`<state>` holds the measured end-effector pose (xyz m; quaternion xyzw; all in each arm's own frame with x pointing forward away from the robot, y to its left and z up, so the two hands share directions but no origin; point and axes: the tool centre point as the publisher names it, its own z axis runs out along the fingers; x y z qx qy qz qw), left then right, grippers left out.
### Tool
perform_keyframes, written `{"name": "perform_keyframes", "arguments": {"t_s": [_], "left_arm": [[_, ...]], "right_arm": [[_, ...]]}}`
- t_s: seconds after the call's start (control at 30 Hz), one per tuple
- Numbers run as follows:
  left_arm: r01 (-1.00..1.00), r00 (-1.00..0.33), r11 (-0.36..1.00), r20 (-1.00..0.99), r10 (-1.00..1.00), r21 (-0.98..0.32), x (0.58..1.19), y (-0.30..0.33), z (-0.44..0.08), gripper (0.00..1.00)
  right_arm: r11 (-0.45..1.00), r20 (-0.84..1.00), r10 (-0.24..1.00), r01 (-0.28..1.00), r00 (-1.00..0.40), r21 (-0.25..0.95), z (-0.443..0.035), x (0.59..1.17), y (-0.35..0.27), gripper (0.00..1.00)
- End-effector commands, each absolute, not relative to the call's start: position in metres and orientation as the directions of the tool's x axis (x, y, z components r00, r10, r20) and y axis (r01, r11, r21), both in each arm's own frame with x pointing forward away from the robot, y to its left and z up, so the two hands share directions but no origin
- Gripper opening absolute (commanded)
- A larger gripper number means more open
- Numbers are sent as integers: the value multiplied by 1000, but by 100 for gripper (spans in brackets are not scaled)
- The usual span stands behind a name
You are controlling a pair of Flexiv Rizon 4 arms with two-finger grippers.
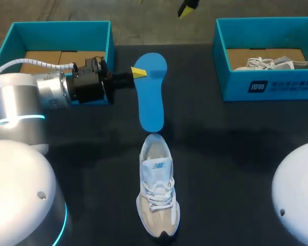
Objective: Take the shoe out of the shoebox, open the shoe tongue, remove and reinsert the insole, then place the shoe into the shoebox
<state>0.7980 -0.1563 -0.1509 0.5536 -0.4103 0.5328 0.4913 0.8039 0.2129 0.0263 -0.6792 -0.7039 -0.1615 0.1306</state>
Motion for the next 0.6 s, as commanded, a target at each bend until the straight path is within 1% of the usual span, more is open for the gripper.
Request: {"name": "perform_keyframes", "arguments": {"t_s": [0.03,0.17,0.33,0.5,0.6], "left_arm": [[-978,96,-179,993,66,107,797,-155,-151,0],[-978,96,-179,993,66,107,797,-155,-151,0],[-978,96,-179,993,66,107,797,-155,-151,0],[-978,96,-179,993,66,107,797,-155,-151,0],[-978,96,-179,993,66,107,797,-155,-151,0]], "right_arm": [[17,-10,1000,998,-16,54,21,802,225,100],[16,-40,999,998,-13,64,20,799,235,100],[16,-36,999,997,-14,69,20,796,243,100],[-7,-88,996,997,13,70,20,794,251,100],[-15,-88,996,997,21,70,19,793,254,100]]}}
